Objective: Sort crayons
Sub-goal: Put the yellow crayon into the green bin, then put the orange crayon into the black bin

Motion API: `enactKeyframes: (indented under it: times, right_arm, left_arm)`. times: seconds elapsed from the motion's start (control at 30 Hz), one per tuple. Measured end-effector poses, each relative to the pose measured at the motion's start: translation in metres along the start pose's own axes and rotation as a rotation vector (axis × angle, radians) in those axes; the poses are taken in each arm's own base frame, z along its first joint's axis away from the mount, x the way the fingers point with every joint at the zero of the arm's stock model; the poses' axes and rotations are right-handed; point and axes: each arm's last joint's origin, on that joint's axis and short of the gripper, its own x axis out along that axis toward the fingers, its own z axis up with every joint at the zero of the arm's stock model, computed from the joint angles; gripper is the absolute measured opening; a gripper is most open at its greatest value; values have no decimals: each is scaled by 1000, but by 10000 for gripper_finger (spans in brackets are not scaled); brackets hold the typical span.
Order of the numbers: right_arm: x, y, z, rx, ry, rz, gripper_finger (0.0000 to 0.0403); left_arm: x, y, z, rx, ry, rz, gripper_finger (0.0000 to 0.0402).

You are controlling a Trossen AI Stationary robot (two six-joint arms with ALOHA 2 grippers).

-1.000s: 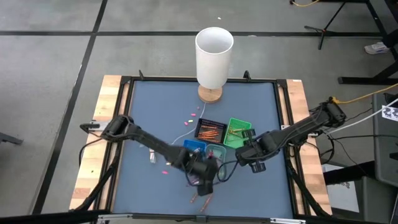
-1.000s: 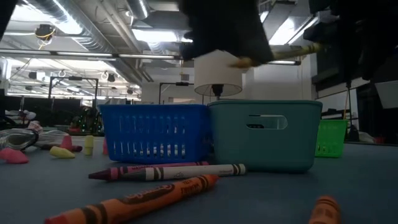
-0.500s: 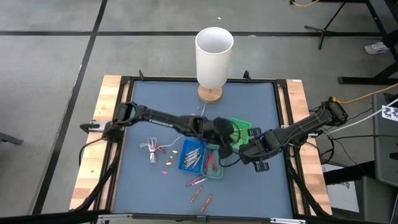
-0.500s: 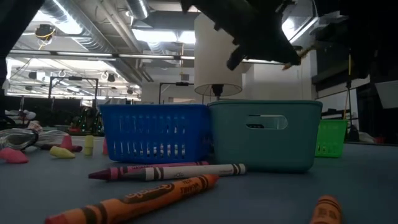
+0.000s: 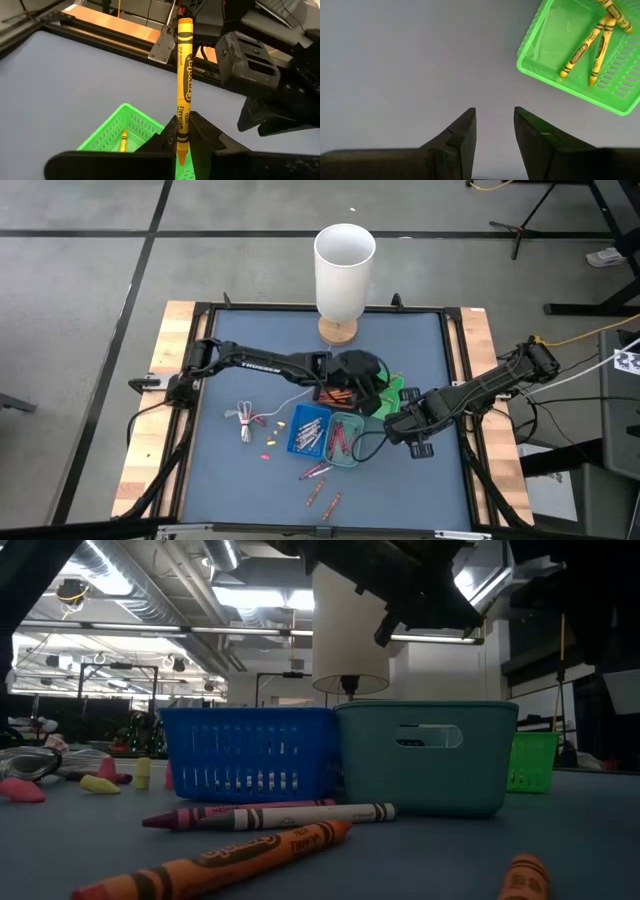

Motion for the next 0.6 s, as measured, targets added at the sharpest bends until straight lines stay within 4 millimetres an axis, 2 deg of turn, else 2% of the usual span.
enactKeyframes:
  times: [0.37, 0.6]
  right_arm:
    - [0, 1, 3, 0, -34, 10, 131]
    - [0, 1, 4, 0, -45, 13, 131]
  left_arm:
    - [0, 2, 0, 26, -16, 57, 79]
    - [0, 2, 0, 62, -12, 65, 85]
